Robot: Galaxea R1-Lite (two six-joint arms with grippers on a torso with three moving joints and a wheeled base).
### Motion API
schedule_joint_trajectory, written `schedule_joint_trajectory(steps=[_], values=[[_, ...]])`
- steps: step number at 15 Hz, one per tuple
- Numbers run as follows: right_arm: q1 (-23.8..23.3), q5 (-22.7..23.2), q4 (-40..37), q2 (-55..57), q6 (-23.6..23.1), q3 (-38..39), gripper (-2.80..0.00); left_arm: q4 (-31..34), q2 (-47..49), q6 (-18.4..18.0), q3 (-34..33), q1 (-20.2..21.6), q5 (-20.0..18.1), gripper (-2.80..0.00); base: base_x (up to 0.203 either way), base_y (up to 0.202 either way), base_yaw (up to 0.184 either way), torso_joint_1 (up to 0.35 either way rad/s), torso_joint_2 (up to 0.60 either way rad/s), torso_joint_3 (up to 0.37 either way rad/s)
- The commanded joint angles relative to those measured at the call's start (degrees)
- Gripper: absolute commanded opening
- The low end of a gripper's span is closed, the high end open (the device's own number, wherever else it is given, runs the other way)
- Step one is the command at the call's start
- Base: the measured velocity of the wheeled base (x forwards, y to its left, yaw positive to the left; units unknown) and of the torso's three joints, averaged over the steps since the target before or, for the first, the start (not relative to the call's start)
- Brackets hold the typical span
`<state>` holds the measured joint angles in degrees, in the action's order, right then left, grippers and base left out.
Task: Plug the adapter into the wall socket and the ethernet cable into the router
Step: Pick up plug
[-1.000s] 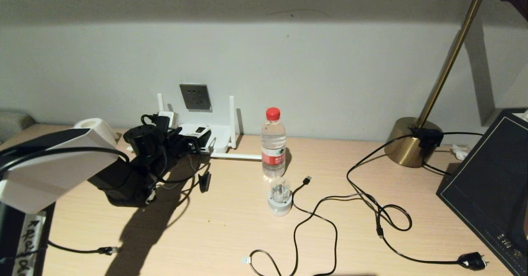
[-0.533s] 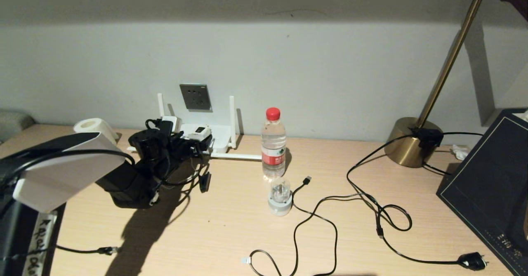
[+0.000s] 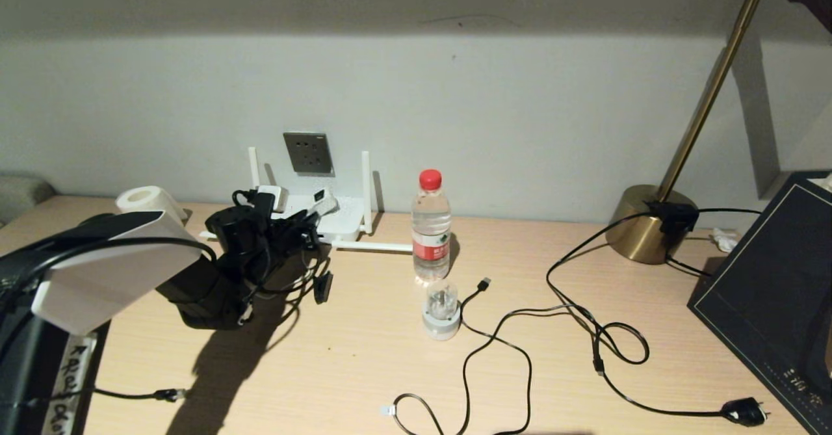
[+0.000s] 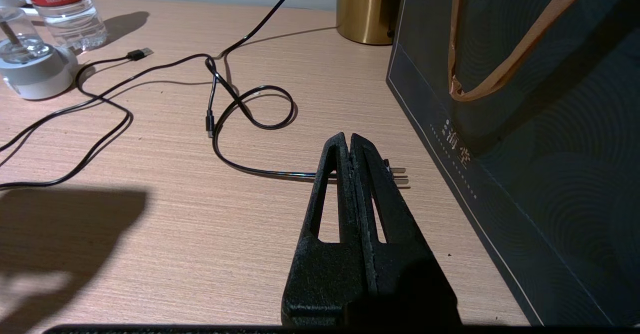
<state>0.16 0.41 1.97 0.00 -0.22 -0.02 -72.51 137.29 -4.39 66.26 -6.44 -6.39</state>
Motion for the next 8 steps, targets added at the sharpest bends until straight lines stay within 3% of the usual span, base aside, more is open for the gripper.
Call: schedule_joint_trajectory(steps=[1,8], values=[[0.02,0.02,0.05,0.0,-0.04,0.64,-2.8,-0.44,0.2,0.09,-0.07,0.02,-0.03,-2.8,0.0,0.0,0.0,0.0,0.0,0.0],[0.02,0.02,0.05,0.0,-0.04,0.64,-2.8,-1.41,-2.95,0.17,-1.64,0.11,-0.2,-2.8,0.0,0.0,0.0,0.0,0.0,0.0]])
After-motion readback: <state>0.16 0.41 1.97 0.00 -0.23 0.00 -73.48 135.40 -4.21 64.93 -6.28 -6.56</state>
